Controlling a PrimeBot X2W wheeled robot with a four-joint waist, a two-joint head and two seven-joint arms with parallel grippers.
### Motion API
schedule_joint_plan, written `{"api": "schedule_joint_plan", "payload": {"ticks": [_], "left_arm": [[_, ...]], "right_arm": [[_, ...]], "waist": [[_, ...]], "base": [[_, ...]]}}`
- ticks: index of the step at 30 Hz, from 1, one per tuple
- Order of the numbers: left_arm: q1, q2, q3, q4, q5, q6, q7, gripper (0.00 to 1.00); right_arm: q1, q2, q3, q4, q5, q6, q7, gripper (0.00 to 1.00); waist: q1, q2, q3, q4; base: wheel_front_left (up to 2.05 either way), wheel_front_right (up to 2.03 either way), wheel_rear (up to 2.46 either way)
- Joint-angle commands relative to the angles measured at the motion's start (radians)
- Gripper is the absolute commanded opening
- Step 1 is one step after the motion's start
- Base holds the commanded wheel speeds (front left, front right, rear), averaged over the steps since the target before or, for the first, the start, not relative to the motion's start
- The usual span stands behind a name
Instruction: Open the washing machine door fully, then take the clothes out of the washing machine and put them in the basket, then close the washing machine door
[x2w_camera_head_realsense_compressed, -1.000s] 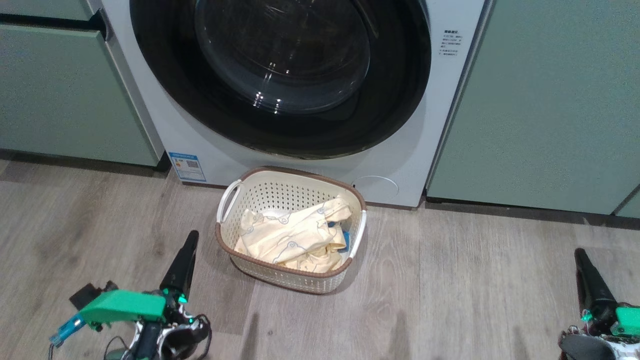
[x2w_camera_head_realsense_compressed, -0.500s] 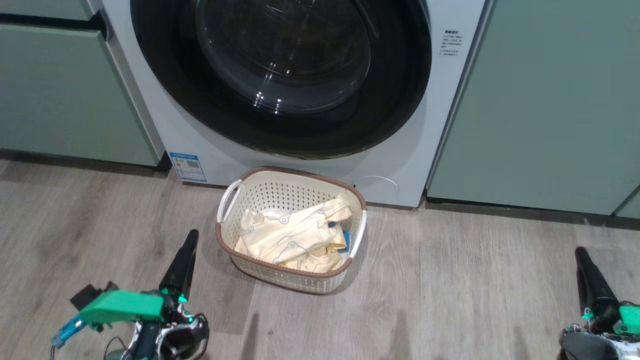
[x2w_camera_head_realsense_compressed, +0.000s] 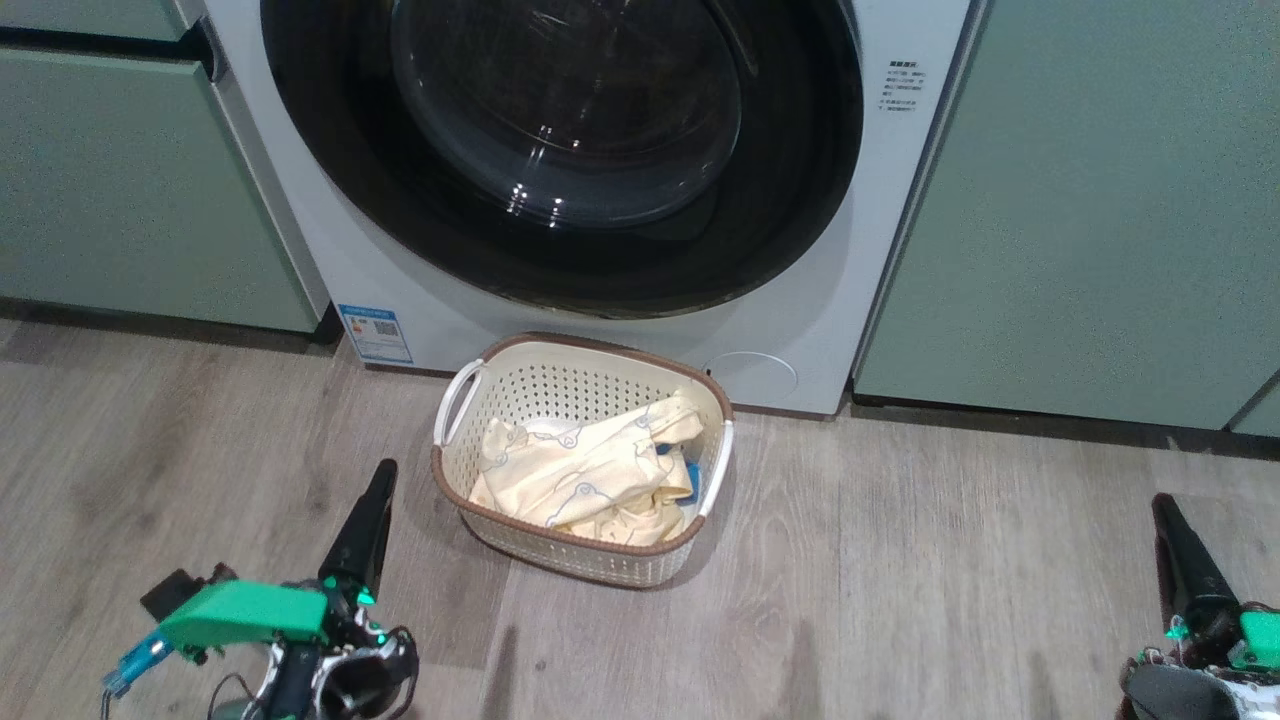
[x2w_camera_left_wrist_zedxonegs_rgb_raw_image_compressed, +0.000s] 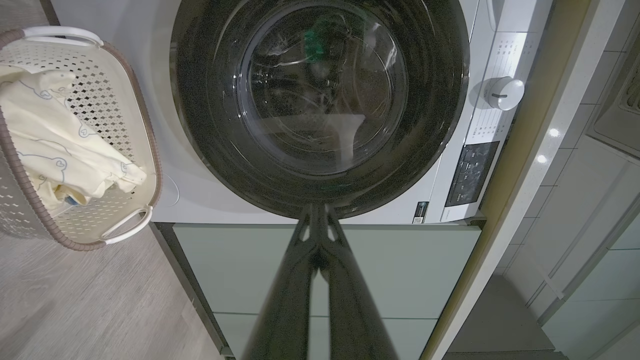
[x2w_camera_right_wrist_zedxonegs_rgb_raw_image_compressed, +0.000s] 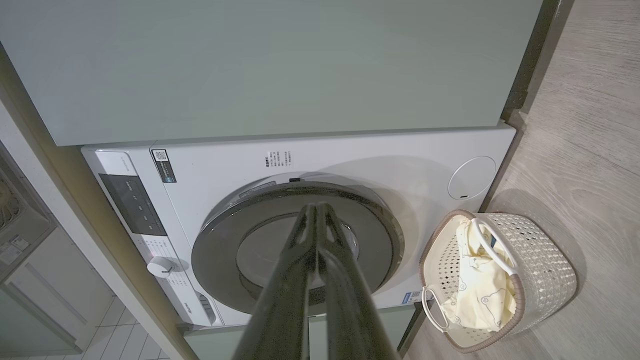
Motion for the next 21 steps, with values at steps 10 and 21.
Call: {"api": "schedule_joint_plan", "payload": {"ticks": [10,21], "left_arm": [[-0.055,0.007,0.04,-0.028,0.002,-0.009,0.008,0.0],[-0.055,0.006,0.042,-0.028,0.004,-0.009,0.009,0.0]], "right_arm": [[-0.056,-0.011,0.01,-0.032,-0.005,0.001,0.013,0.0],[-0.056,-0.009,0.007,-0.032,-0.008,0.001,0.015,0.0]], "waist": [[0.0,0.0,0.0,0.0],[0.0,0.0,0.0,0.0]], "base": [[0.0,0.0,0.0],[0.0,0.0,0.0]]}}
